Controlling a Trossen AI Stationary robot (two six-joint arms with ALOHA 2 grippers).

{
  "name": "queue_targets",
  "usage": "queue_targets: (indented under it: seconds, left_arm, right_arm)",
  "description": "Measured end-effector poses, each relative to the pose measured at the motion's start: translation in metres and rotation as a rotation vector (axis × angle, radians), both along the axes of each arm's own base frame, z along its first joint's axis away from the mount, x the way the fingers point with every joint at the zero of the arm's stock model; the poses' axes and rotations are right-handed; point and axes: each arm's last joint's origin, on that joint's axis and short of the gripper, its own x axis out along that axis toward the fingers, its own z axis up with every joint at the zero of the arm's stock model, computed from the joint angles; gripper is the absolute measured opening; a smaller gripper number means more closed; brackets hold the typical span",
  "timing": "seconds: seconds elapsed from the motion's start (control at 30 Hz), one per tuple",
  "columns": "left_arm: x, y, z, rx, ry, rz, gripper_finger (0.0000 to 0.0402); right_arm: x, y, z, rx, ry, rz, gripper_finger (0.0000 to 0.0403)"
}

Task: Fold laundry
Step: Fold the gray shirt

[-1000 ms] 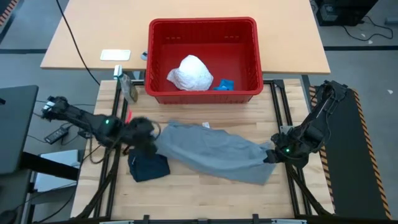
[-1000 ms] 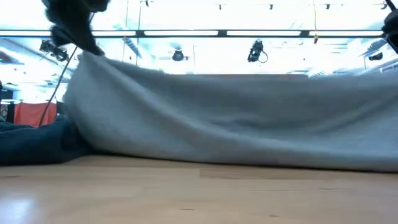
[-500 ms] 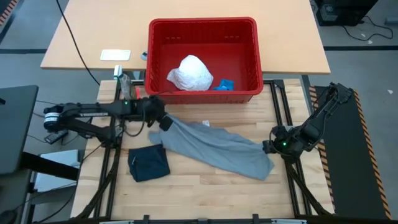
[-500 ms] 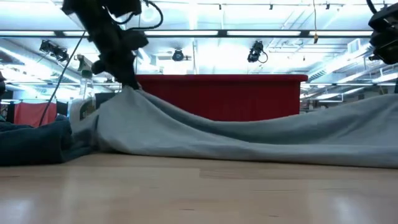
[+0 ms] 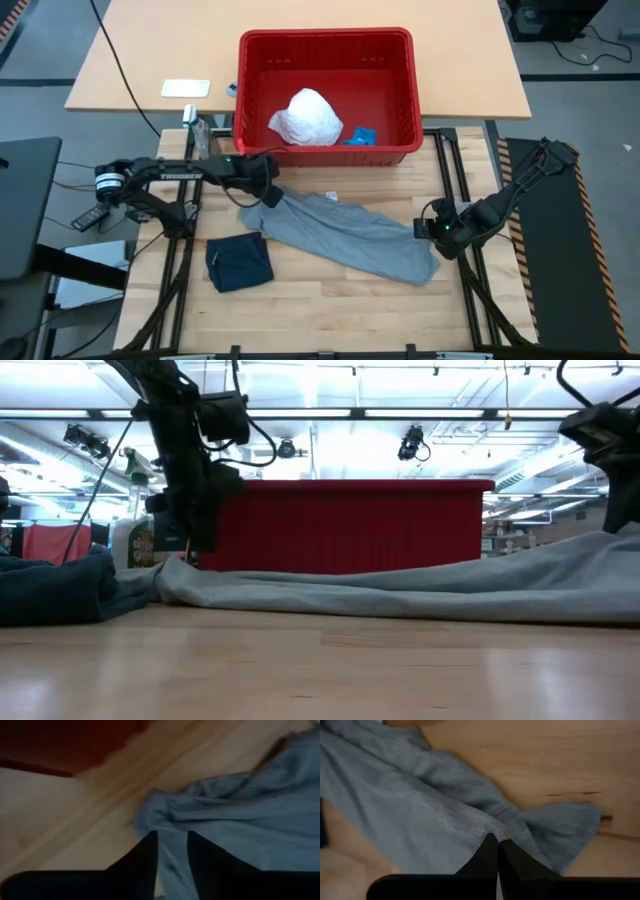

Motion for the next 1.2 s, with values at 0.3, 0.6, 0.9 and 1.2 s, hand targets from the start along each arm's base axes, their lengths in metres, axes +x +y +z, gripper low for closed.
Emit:
queue_targets:
  seconds: [0.3, 0.6, 0.9, 1.2]
  left_arm:
    - [0.011, -0.026, 0.061, -0.039, -0.4, -0.064, 0.0169]
    - [0.068, -0.086, 0.021, -0.115, -0.458, -0.253, 0.0152]
    - [0.095, -0.116, -0.043, -0.275, -0.332, -0.25, 0.015]
    - [0.092, -0.092, -0.067, -0.272, -0.162, -0.3, 0.015]
  right_arm:
    - [0.003, 0.002, 0.005, 0.034, 0.033, 0.067, 0.0099]
    - [0.035, 0.0, 0.031, -0.29, -0.093, 0.361, 0.0134]
    - [0.07, -0.006, -0.01, -0.298, 0.239, 0.696, 0.0118]
    - [0.078, 0.01, -0.061, -0.064, 0.435, 0.662, 0.0088]
